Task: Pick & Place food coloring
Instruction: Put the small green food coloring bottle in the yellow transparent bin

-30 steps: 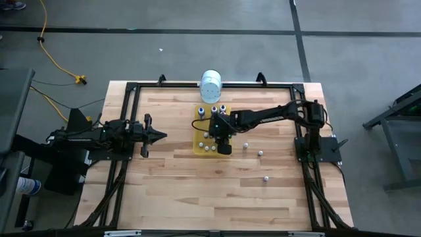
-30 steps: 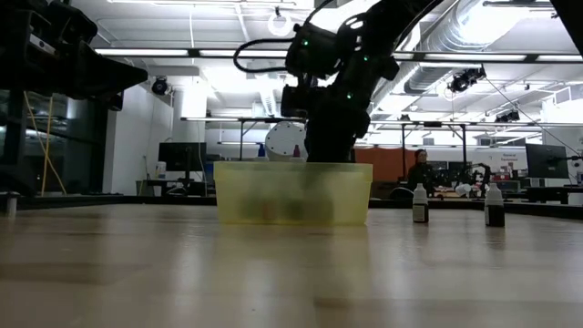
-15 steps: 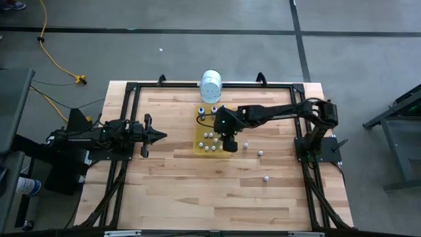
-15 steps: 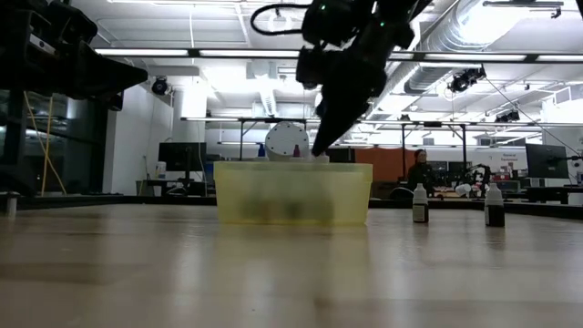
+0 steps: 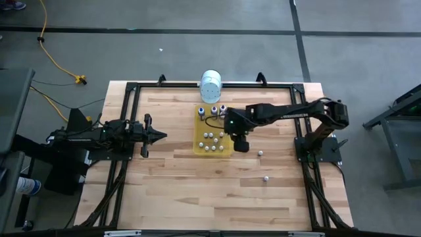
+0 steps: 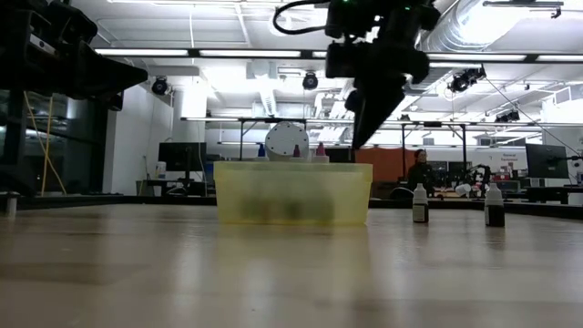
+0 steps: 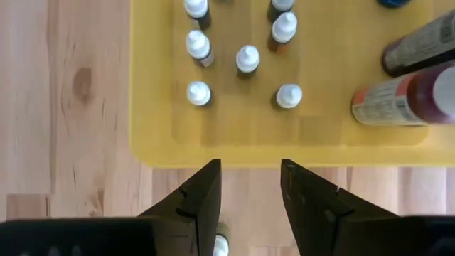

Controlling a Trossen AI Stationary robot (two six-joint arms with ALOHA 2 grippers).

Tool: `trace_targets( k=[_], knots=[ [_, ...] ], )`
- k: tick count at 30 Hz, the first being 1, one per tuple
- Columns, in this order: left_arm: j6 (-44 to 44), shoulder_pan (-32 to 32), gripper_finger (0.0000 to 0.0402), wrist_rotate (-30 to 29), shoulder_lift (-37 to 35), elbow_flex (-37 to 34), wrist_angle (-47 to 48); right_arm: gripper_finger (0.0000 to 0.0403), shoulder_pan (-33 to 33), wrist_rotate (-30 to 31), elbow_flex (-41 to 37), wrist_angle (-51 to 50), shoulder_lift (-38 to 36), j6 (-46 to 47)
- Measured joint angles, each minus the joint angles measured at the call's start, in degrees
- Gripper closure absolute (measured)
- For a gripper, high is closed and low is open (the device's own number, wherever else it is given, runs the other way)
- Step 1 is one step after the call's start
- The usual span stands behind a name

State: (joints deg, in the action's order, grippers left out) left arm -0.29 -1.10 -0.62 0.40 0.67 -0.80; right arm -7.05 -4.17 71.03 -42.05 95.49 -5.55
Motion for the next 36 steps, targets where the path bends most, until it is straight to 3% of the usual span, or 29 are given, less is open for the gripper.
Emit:
trace_targets(
  k=[13,19,25,36],
  knots=[
    [0.02,0.0,0.0401,0.0,-0.01,0.0,0.0,0.0265,2.03,3.79,-19.76,9.37,-12.86,5.36],
    [0.02,0.0,0.0401,0.0,0.0,0.0,0.0,0.0225,2.3,6.0,-26.22,13.56,-14.55,8.5],
    [0.02,0.0,0.0401,0.0,-0.02,0.0,0.0,0.0188,2.36,5.64,-28.12,15.38,-14.52,8.35],
    [0.02,0.02,0.0401,0.0,0.0,0.0,-0.02,0.0189,2.36,2.23,-28.09,15.36,-14.5,6.7]
  ],
)
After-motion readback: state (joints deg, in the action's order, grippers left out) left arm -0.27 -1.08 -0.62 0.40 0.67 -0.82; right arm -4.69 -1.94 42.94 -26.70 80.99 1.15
